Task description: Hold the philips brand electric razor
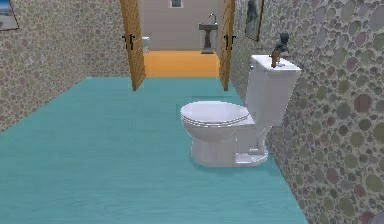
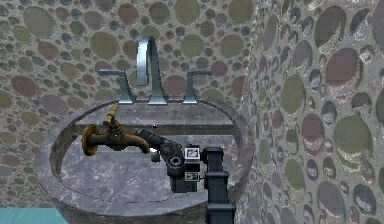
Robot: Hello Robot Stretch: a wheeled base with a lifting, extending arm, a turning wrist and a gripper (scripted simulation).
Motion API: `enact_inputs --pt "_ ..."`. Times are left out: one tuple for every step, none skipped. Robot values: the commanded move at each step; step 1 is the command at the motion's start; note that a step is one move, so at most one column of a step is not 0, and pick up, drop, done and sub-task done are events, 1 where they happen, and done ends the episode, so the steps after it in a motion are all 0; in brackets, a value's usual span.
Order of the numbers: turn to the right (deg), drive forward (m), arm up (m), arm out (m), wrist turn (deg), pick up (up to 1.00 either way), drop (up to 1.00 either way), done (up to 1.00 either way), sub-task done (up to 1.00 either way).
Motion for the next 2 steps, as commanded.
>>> enact_inputs --pt "0.0 0.0 0.1 0.0 0.0 0.0 0.0 0.0 0.0" --pt "0.0 0.0 0.0 0.0 0.0 0.0 0.0 1.0 0.0"
